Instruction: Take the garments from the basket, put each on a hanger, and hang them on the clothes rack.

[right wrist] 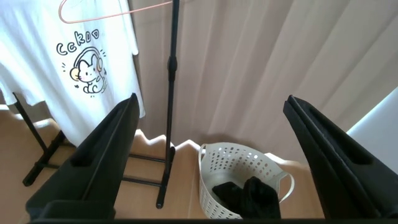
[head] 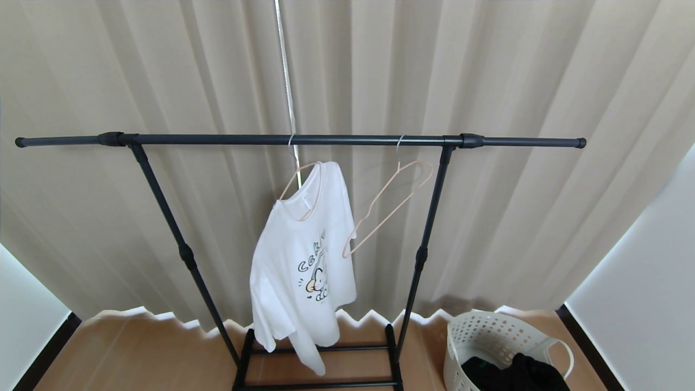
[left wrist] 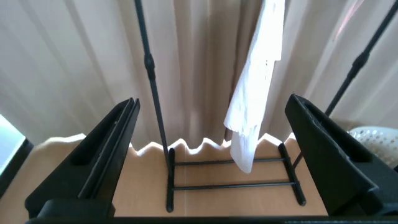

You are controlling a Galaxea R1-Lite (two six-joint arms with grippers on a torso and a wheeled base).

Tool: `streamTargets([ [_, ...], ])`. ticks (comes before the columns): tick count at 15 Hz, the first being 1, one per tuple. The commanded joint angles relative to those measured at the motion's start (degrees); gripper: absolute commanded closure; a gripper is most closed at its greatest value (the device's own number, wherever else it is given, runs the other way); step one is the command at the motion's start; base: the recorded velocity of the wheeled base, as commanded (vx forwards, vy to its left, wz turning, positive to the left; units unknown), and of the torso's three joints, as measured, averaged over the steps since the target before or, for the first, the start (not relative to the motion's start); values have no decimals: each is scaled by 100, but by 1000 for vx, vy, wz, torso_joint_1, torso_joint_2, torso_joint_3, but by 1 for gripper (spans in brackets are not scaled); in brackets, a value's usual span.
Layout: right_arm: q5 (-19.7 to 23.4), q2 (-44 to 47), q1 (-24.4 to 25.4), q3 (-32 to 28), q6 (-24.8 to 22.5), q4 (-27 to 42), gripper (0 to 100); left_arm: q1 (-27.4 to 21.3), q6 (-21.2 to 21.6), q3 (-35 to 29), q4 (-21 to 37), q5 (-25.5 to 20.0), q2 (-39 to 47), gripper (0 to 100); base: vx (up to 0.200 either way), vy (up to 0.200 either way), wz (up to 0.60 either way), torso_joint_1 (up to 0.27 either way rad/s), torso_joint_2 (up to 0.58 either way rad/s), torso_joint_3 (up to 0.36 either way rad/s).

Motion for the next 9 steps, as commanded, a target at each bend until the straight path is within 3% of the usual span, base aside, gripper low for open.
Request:
streamTargets([
  [1,-7,0,2,4,87,0,0,-4,-41,-7,-5,-9,-18,0,0,0,0,0,0,0],
  [3,-7,0,2,4,95,0,0,-4,-251,-16,-14,-150,-18,0,0,0,0,0,0,0],
  [6,2,0,2,4,78,0,0,-4,-243,-16,-14,-150,-27,0,0,0,0,0,0,0],
  [9,-7,0,2,4,78,0,0,-4,-207,-7,-14,-150,-27,0,0,0,0,-136,299,154],
])
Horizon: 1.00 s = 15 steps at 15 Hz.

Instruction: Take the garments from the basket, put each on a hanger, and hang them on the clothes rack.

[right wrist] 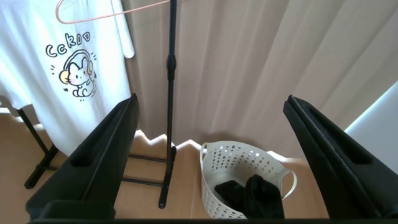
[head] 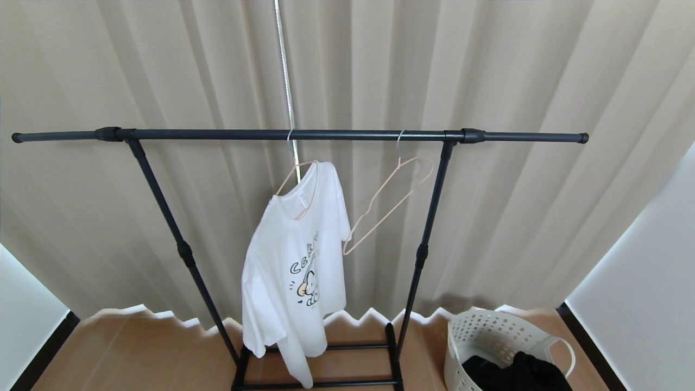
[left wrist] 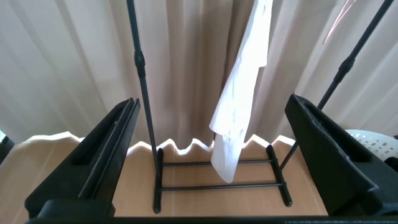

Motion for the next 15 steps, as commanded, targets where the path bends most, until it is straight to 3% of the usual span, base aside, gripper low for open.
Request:
streamTargets([
  [1,1,0,4,0,-1,0,0,0,-28,-5,2,0,5,0,0,0,0,-144,334,178],
  [15,10,0,4,0,-1,0,0,-9,-28,-5,2,-9,5,0,0,0,0,-154,351,192],
])
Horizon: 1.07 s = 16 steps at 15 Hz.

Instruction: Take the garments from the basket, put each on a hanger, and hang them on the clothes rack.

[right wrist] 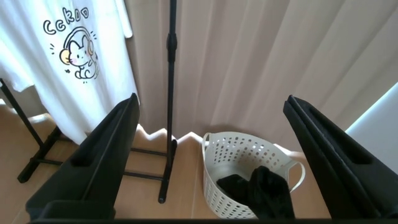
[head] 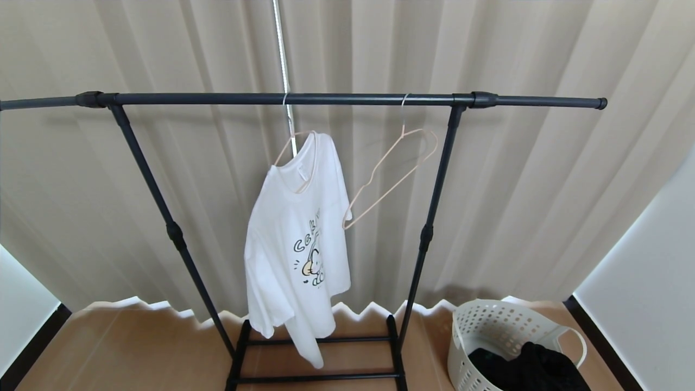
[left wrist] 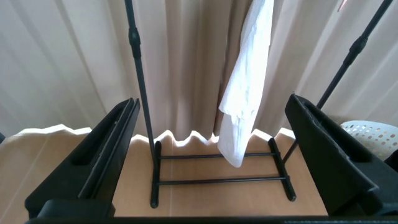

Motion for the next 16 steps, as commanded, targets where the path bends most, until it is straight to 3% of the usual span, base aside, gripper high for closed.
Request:
streamTargets([
  [1,-1,0,2,0,-1,2,0,-2,0,0,3,0,7,0,0,0,0,-159,388,222],
  [16,8,0,2,0,-1,2,0,-2,0,0,12,0,7,0,0,0,0,-204,507,300],
])
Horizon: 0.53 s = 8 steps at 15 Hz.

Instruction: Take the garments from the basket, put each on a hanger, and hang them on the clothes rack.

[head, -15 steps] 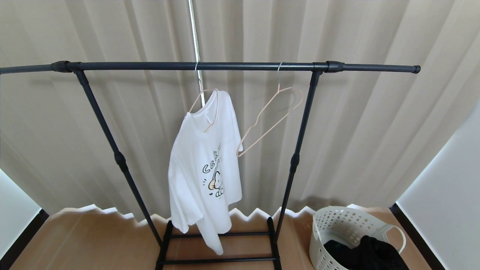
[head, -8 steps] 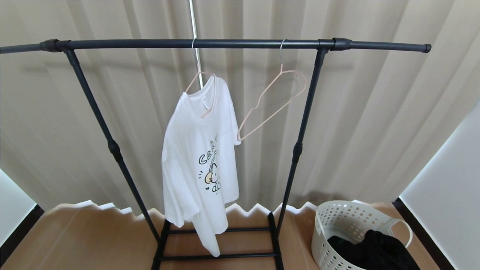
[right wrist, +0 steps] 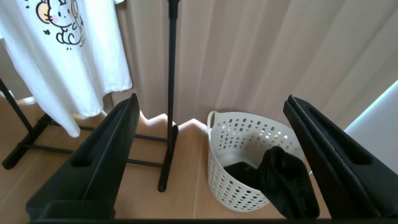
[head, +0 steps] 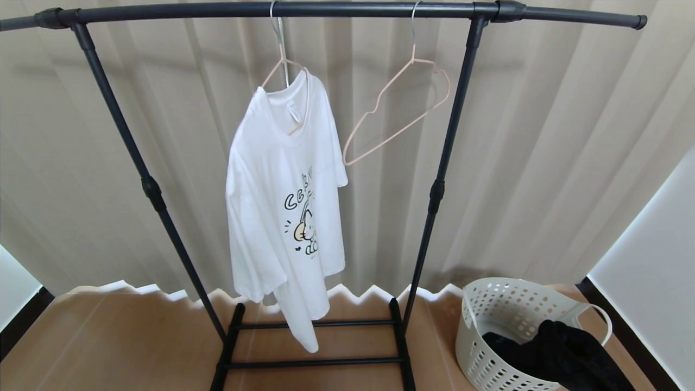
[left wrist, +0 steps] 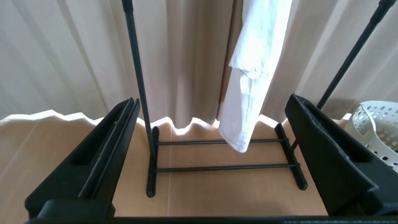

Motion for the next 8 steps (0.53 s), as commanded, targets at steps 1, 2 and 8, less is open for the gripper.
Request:
streamTargets([
  [1,-1,0,2,0,-1,2,0,0,-1,0,6,0,7,0,0,0,0,-178,496,315],
  [2,8,0,2,0,-1,2,0,0,-1,0,6,0,7,0,0,0,0,-163,486,325],
  [8,-1,0,2,0,-1,2,0,0,-10,0,6,0,7,0,0,0,0,-142,480,340],
])
